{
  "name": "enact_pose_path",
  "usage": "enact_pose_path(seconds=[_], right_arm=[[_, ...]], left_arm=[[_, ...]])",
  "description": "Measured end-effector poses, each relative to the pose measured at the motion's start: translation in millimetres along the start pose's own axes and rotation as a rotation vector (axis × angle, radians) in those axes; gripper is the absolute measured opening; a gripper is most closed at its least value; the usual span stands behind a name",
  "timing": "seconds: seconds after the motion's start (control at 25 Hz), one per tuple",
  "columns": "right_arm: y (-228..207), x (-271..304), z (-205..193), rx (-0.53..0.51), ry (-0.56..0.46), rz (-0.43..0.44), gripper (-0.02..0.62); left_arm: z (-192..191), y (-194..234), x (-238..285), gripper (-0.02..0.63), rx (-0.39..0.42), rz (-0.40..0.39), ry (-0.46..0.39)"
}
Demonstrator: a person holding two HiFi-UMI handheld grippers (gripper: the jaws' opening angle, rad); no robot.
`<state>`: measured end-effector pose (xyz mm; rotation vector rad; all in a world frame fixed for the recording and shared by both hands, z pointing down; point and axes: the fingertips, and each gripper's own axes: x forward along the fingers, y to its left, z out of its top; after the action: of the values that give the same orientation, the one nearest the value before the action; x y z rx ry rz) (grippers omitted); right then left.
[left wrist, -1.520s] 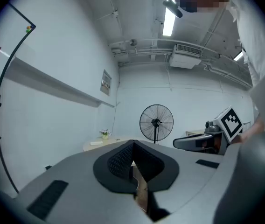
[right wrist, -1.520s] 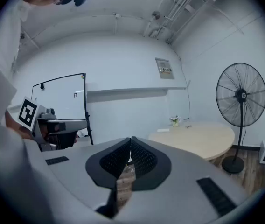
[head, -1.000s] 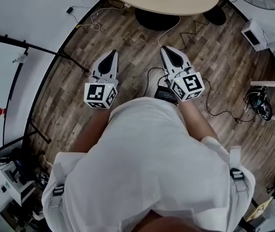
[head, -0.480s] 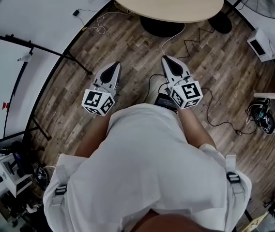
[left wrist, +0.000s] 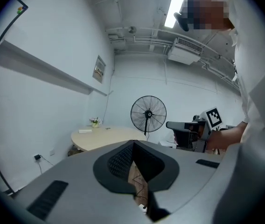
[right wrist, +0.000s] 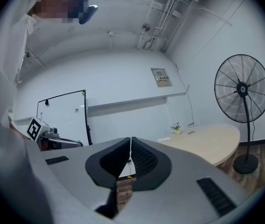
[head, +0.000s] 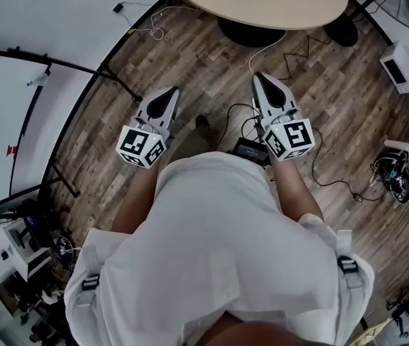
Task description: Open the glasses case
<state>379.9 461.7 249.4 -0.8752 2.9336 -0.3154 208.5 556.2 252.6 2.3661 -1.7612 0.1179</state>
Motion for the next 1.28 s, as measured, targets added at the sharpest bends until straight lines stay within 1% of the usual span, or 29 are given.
enact_pose_path(seconds=[0.08, 0.16, 0.28, 0.44, 0.56, 0.64, 0.76, 0.88, 1.12, 1.28], right_arm=[[-1.1, 14.6, -0.1, -0.001, 0.005, 0.006, 0.027], [-6.0, 28.8, -3.9, -0.006, 0.026, 0.0, 0.026], [-17.5, 55.4, -9.2, -0.012, 0.069, -0.02, 0.027], [-32.3, 110.9, -11.3, -0.036, 0.122, -0.033, 0.027], [-44.5, 155.3, -10.1, -0.054, 0.163, -0.044, 0.027], [-48.7, 187.9, -3.8, -0.078, 0.178, -0.046, 0.027], [-57.1, 228.0, 5.3, -0.097, 0.183, -0.055, 0.028], [-69.3, 252.9, 9.6, -0.102, 0.173, -0.08, 0.027], [-99.6, 266.9, 5.1, -0.077, 0.152, -0.148, 0.028], [-110.1, 273.4, 12.1, -0.073, 0.118, -0.13, 0.028]], left_arm=[[-0.3, 11.7, 10.8, 0.012, 0.002, -0.013, 0.001], [-5.4, 23.6, 25.8, 0.012, 0.006, -0.033, 0.018], [-10.5, 47.4, 50.7, 0.012, -0.032, -0.068, 0.032], [-9.1, 94.7, 85.5, 0.012, -0.065, -0.107, 0.042], [-6.1, 127.9, 110.8, 0.012, -0.032, -0.146, 0.065], [-1.2, 152.3, 125.0, 0.012, -0.016, -0.164, 0.062], [8.0, 184.8, 144.8, 0.012, -0.031, -0.182, 0.047], [15.1, 209.0, 164.3, 0.012, -0.03, -0.205, 0.029], [26.2, 241.1, 201.5, 0.012, -0.034, -0.213, 0.004], [34.6, 248.8, 223.5, 0.012, -0.018, -0.222, 0.0]])
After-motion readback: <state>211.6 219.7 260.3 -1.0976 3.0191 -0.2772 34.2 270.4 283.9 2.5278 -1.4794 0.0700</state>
